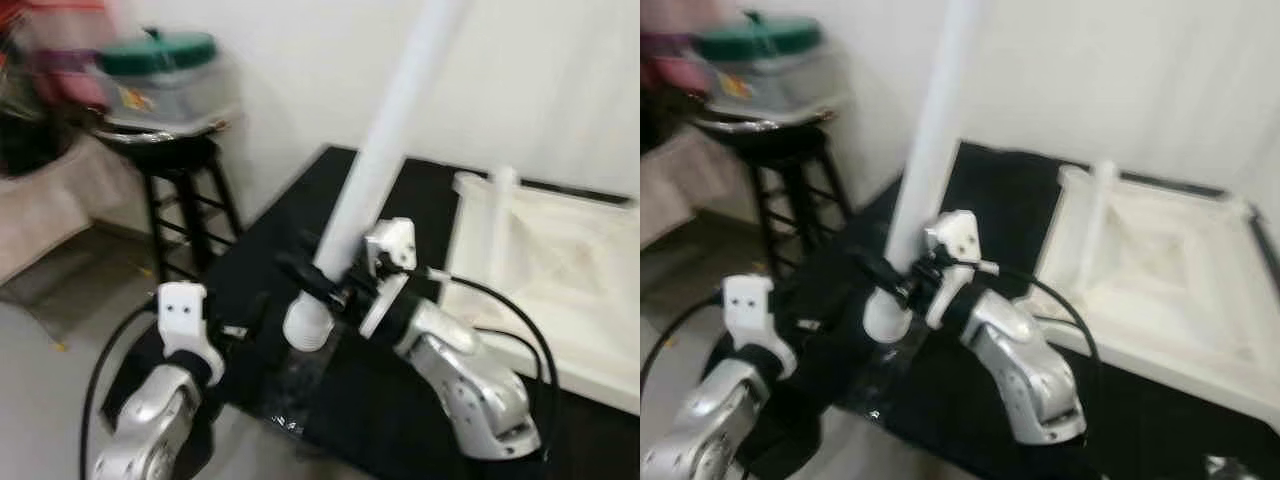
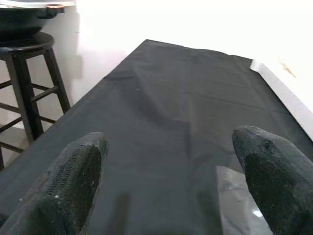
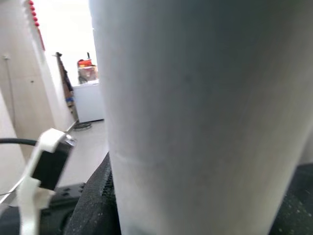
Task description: Building children table
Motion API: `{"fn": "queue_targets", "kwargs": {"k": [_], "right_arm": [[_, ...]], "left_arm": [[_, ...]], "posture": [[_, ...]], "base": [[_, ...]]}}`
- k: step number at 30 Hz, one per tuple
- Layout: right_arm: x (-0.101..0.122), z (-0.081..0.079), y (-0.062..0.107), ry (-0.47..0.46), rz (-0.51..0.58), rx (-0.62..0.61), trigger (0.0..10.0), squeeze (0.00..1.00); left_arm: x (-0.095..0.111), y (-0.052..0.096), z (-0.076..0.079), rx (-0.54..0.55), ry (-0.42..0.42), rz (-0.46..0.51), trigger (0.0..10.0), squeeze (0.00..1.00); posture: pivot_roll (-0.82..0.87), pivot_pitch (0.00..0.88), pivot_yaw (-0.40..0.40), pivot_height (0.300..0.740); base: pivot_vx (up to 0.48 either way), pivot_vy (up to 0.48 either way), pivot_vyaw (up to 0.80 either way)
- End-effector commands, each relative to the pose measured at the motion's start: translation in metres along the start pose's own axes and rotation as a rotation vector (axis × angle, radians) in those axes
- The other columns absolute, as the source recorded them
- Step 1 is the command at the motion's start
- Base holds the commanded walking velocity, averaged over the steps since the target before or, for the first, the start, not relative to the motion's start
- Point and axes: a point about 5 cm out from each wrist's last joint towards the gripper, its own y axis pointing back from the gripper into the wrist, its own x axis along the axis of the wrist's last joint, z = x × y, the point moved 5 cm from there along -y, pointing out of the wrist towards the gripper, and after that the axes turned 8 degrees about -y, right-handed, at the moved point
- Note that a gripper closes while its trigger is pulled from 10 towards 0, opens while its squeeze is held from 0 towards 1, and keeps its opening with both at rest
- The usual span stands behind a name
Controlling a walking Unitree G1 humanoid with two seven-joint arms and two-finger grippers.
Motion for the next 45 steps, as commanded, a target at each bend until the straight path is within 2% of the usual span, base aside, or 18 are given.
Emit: {"fn": "queue_targets", "kwargs": {"k": [1, 4, 11, 14, 17, 22, 26, 31, 36, 45], "right_arm": [[-0.003, -0.006, -0.001, 0.017, -0.014, 0.012, 10.0, 0.0], [-0.004, -0.007, -0.003, 0.023, -0.012, 0.015, 10.0, 0.0], [0.001, 0.01, -0.008, 0.045, -0.005, -0.07, 10.0, 0.0], [0.002, 0.015, -0.008, 0.048, -0.005, -0.093, 10.0, 0.0], [0.002, 0.026, -0.008, 0.05, -0.012, -0.153, 10.0, 0.0], [0.002, 0.032, -0.01, 0.049, -0.013, -0.177, 10.0, 0.0], [0.004, 0.032, -0.013, 0.075, -0.008, -0.175, 10.0, 0.0], [0.003, 0.031, -0.015, 0.083, -0.007, -0.174, 10.0, 0.0], [0.006, 0.022, -0.013, 0.084, 0.009, -0.101, 10.0, 0.0], [0.007, 0.022, -0.013, 0.085, 0.015, -0.102, 10.0, 0.0]], "left_arm": [[-0.002, -0.004, -0.004, 0.011, -0.004, -0.006, 10.0, 0.0], [-0.001, -0.009, -0.007, 0.028, -0.01, -0.002, 10.0, 0.0], [0.001, -0.02, -0.013, 0.077, -0.012, 0.017, 10.0, 0.0], [0.002, -0.022, -0.014, 0.078, -0.01, 0.017, 10.0, 0.0], [0.005, -0.027, -0.012, 0.063, -0.005, 0.025, 10.0, 0.0], [0.008, -0.031, -0.01, 0.042, 0.002, 0.042, 10.0, 0.0], [0.012, -0.033, -0.01, 0.036, 0.003, 0.06, 10.0, 0.0], [0.013, -0.034, -0.009, 0.032, 0.007, 0.067, 10.0, 0.0], [0.013, -0.035, -0.006, 0.023, 0.008, 0.068, 10.0, 0.0], [0.013, -0.035, -0.003, 0.012, 0.008, 0.071, 10.0, 0.0]], "posture": [[-0.02, 0.0, -0.007, 0.74], [-0.02, 0.0, -0.006, 0.74], [-0.02, 0.0, -0.001, 0.74], [-0.02, 0.0, 0.0, 0.74], [-0.02, 0.0, 0.002, 0.74], [-0.02, 0.0, 0.003, 0.74], [-0.02, 0.0, 0.003, 0.74], [-0.02, 0.0, 0.0, 0.74], [-0.02, 0.0, 0.001, 0.74], [-0.02, 0.0, 0.003, 0.74]], "base": [[0.0, -0.48, 0.0], [0.0, -0.48, 0.0], [0.0, -0.069, 0.0], [0.0, 0.0, 0.0], [0.0, 0.0, 0.0], [0.0, 0.0, 0.0], [0.0, 0.0, -0.8], [0.0, 0.0, 0.0], [0.24, 0.0, 0.16], [0.247, 0.0, 0.18]]}}
